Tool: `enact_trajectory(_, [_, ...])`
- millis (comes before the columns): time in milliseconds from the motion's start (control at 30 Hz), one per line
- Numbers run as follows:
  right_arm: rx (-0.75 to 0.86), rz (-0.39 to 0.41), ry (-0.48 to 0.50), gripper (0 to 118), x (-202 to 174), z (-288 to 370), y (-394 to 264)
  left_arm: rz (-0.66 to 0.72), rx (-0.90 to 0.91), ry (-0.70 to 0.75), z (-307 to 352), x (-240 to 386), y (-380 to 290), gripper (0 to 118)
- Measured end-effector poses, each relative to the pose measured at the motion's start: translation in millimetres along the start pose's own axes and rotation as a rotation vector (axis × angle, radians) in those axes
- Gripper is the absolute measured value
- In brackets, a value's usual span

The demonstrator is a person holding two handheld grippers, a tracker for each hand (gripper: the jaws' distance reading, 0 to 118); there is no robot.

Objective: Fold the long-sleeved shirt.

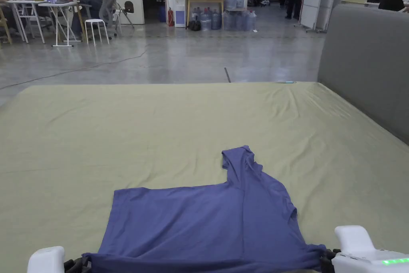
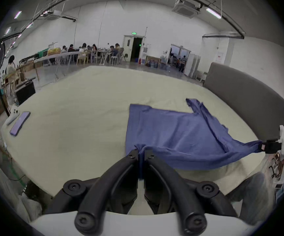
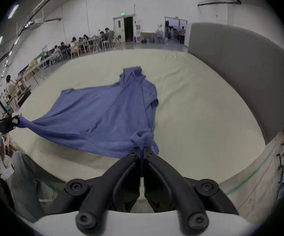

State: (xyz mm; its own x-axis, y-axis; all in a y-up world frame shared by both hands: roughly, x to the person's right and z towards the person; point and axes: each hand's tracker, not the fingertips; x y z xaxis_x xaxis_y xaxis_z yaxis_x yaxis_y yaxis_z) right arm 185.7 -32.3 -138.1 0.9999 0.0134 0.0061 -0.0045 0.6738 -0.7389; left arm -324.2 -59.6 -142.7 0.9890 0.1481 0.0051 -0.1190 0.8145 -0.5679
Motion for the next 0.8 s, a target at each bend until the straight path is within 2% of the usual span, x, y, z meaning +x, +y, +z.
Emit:
enact_trajectory(100, [-0.042,0.026,-0.022,4,0,-18,-3,0.007,-0.028,-0.003,-9,0,-4,3])
enact_trajectory(200, [-0.083,0.001,-0.028,5,3,-29,-6,0.030,-0.044,-0.009,-15,-1,-4,5])
enact_trajectory(233, [-0.100,-0.011,-0.030,24,4,-31,-7,0.050,-0.046,-0.007,-16,-1,-5,21])
enact_trajectory(267, [-0.110,-0.013,-0.034,55,4,-31,-7,0.058,-0.058,0.002,-17,-2,-4,57])
enact_trajectory(300, [-0.131,-0.009,-0.035,94,5,-32,-8,0.066,-0.088,0.011,-20,-4,-3,101])
enact_trajectory(333, [-0.136,-0.008,-0.028,117,5,-28,-9,0.069,-0.100,0.004,-20,-5,-2,118])
enact_trajectory(533, [-0.028,-0.043,-0.034,115,11,4,13,0.055,-0.037,-0.009,5,-4,21,118])
enact_trajectory(567, [0.010,-0.062,-0.044,105,12,8,18,0.058,-0.032,-0.022,7,-4,27,114])
enact_trajectory(600, [0.043,-0.083,-0.048,74,12,12,24,0.070,-0.014,-0.059,10,-3,33,88])
enact_trajectory(633, [0.045,-0.089,-0.044,3,12,14,30,0.078,0.003,-0.097,11,0,38,13])
enact_trajectory(667, [0.033,-0.084,-0.047,2,11,10,34,0.068,-0.002,-0.074,9,2,40,0])
enact_trajectory(700, [0.045,-0.079,-0.071,2,9,8,37,0.038,0.012,-0.048,6,6,44,0])
enact_trajectory(800, [0.025,-0.046,-0.042,2,2,4,39,0.007,-0.021,-0.057,-7,13,46,0])
